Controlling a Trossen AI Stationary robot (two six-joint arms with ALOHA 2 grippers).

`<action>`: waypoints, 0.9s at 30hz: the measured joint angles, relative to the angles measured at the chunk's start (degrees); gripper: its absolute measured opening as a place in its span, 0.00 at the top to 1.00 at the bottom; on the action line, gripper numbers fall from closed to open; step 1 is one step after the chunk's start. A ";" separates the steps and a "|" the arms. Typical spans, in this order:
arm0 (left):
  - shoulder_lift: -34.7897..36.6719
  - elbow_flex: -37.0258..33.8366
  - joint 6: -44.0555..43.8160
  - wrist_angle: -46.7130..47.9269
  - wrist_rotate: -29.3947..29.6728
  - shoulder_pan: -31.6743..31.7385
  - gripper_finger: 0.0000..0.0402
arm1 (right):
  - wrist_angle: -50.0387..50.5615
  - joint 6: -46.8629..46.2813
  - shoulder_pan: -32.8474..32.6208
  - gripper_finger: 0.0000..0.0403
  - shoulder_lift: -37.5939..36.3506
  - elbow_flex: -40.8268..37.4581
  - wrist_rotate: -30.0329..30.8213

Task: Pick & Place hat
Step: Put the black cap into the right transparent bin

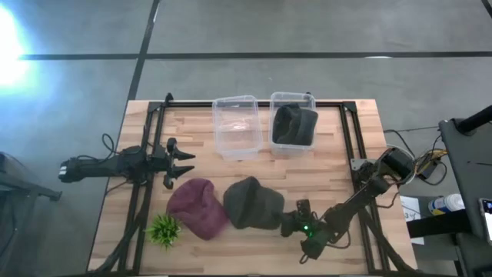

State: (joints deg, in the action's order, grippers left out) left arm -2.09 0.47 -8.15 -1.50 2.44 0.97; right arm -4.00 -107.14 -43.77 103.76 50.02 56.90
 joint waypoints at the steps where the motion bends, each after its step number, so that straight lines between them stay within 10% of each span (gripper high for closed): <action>1: 0.00 0.00 0.01 0.00 0.00 0.00 0.52 | 0.20 1.73 -0.04 0.96 -1.23 0.00 0.09; 10: 0.00 0.00 -0.01 0.00 0.00 0.00 0.52 | 0.80 31.97 0.14 0.97 -22.00 0.11 3.95; 19: 0.00 0.00 0.00 0.00 0.00 0.00 0.52 | 0.75 71.09 1.67 0.97 -44.38 1.03 27.29; 27: 0.00 0.00 0.01 0.00 0.00 0.00 0.52 | 13.29 68.55 13.68 0.97 -59.36 -1.11 23.97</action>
State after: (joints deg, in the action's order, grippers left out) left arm -2.09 0.47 -8.14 -1.50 2.44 0.97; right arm 9.28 -38.59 -30.10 44.39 48.91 80.87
